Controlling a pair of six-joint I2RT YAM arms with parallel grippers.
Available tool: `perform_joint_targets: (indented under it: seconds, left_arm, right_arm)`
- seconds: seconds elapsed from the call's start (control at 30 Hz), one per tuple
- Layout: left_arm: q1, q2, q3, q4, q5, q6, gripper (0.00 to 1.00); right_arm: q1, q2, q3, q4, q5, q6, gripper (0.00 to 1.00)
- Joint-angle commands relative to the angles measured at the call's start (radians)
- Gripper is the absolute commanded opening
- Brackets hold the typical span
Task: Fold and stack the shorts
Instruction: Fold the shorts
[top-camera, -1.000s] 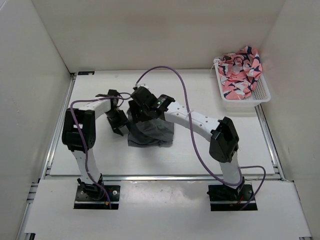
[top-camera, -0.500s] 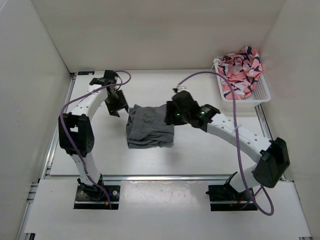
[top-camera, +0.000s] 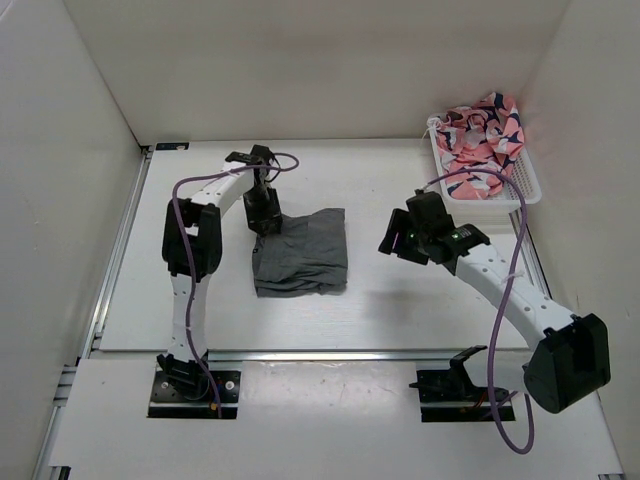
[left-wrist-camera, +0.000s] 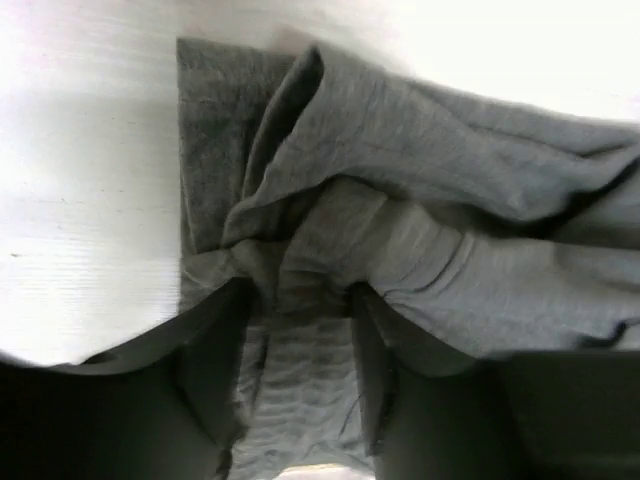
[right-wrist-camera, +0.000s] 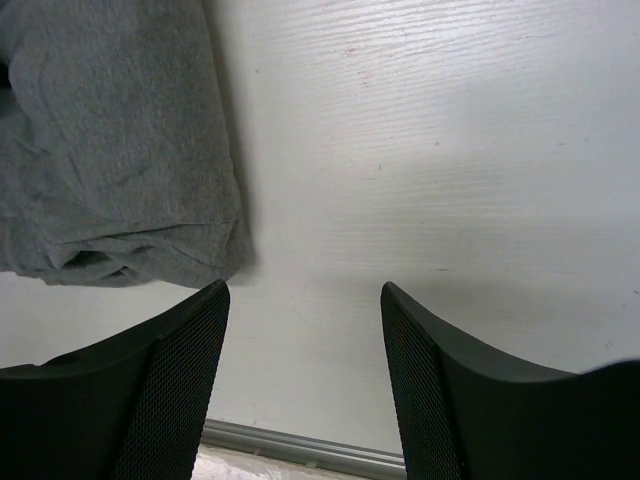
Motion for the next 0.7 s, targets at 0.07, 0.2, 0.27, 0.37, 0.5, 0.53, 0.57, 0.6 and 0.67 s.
perform_joint_targets:
  seconds: [0.07, 0.2, 0.27, 0.37, 0.5, 0.53, 0.57, 0.6, 0.67]
  left_arm:
    - [-0.003, -0.088, 0.025, -0.039, 0.027, 0.044, 0.1]
    - [0.008, -0.186, 0.004, -0.048, 0.018, 0.035, 0.1]
    - [0.019, -0.22, -0.022, -0.048, 0.009, 0.026, 0.1]
    - [0.062, -0.282, -0.08, -0.048, -0.001, 0.014, 0.1]
    - [0.14, -0.274, -0.128, -0.035, 0.012, 0.05, 0.83]
    - [0.14, -0.274, -0.128, -0.035, 0.012, 0.05, 0.84]
    - [0.14, -0.26, -0.128, -0.045, 0.012, 0.05, 0.92]
    - [0.149, -0.26, -0.117, -0.054, 0.012, 0.06, 0.93]
    - [0.149, -0.277, -0.108, -0.066, -0.03, 0.048, 0.94]
  right_arm:
    - [-0.019, -0.022, 0.001, 0.023, -0.033, 0.003, 0.67]
    - [-0.019, -0.013, 0.001, 0.023, -0.033, -0.006, 0.67]
    - [-0.019, -0.004, 0.001, 0.023, -0.033, -0.015, 0.67]
    - [-0.019, -0.004, 0.001, 0.033, -0.043, -0.026, 0.69]
    - [-0.019, 0.005, 0.019, 0.089, -0.085, -0.046, 0.84]
    - [-0.009, 0.022, 0.037, 0.089, -0.085, -0.046, 0.84]
    - [-0.009, 0.039, 0.059, 0.089, -0.105, -0.063, 0.84]
    - [0.003, 0.059, 0.082, 0.089, -0.119, -0.077, 0.84]
    - [0.037, 0.135, 0.17, 0.077, -0.145, -0.115, 0.75]
